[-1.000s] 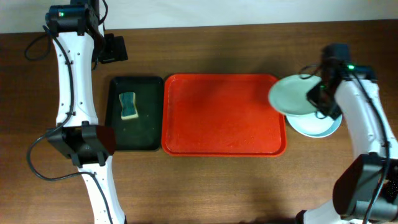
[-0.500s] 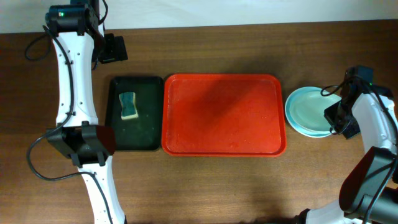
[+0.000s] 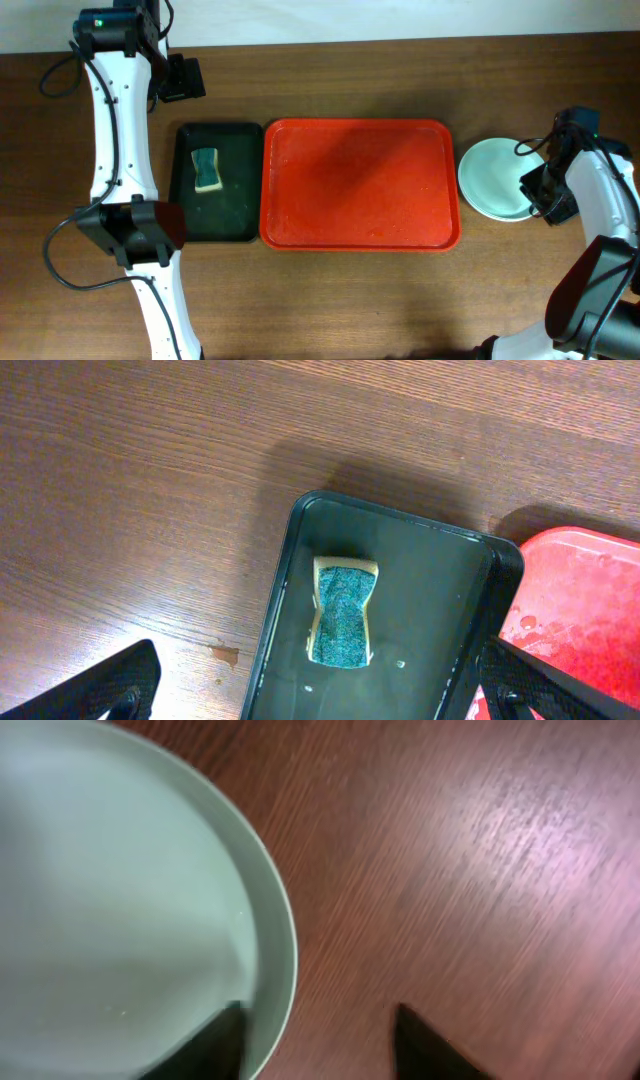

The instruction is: Clean dirty plates on tray and stack at the side

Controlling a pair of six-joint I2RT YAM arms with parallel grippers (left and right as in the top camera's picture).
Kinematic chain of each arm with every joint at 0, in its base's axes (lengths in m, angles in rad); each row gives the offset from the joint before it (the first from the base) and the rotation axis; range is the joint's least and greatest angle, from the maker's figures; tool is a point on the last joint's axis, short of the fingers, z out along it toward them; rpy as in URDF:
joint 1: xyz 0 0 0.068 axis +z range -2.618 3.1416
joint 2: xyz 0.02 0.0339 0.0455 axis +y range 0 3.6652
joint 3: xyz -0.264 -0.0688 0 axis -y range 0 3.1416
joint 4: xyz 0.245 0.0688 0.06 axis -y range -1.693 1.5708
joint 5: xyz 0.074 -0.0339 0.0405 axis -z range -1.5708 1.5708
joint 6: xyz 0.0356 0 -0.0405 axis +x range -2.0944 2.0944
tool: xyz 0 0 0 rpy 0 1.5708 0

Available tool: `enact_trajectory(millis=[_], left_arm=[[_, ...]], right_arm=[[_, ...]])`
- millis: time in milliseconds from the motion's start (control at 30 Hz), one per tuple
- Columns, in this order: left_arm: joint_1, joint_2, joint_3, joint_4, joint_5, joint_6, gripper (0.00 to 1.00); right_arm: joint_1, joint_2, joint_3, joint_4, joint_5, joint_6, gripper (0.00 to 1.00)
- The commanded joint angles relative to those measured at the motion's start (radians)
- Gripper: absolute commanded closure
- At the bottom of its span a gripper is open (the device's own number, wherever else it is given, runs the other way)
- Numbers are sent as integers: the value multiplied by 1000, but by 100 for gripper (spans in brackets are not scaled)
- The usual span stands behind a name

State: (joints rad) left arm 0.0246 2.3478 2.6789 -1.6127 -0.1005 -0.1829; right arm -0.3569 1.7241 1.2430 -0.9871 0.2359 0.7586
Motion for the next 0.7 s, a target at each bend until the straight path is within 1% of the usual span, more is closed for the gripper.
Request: enact_trajectory(millis=[0,33,100,167,200,233,300,367,467,567,667], left_arm=[[-5,-3,6,-2,7,-3,1],[-5,-3,6,-2,7,-3,1],[-5,-3,6,-2,7,-3,1],[-5,-3,6,-2,7,-3,1],[-5,-3,6,-2,7,-3,1],[-5,-3,6,-2,7,-3,1],[-5,-3,6,-2,7,-3,1],[-5,-3,6,-2,7,-3,1],[-5,-3,6,-2,7,-3,1],[-5,-3,6,-2,7,-3,1],[-5,-3,6,-2,7,-3,1]], right_arm=[[-3,-1,-10,-7,-52,5,37],[-2,-1,-10,-11,-69,-4,29],[1,-1,-10,-11,-130,-79,21],[14,-1,-10,-10,-206,-211,9],[31,-1,-13,-10,-252,-307,4],[50,-1,-19,-10,-279,-365,1],[90,-1,-38,-12,-319,-454,0],[196,-1,-82,3,-330,-486,1],[267,-1,-94,8,-329,-544,1],[358,-1,-94,8,-318,-546,0],[432,-1,-95,4,-319,-550,5]])
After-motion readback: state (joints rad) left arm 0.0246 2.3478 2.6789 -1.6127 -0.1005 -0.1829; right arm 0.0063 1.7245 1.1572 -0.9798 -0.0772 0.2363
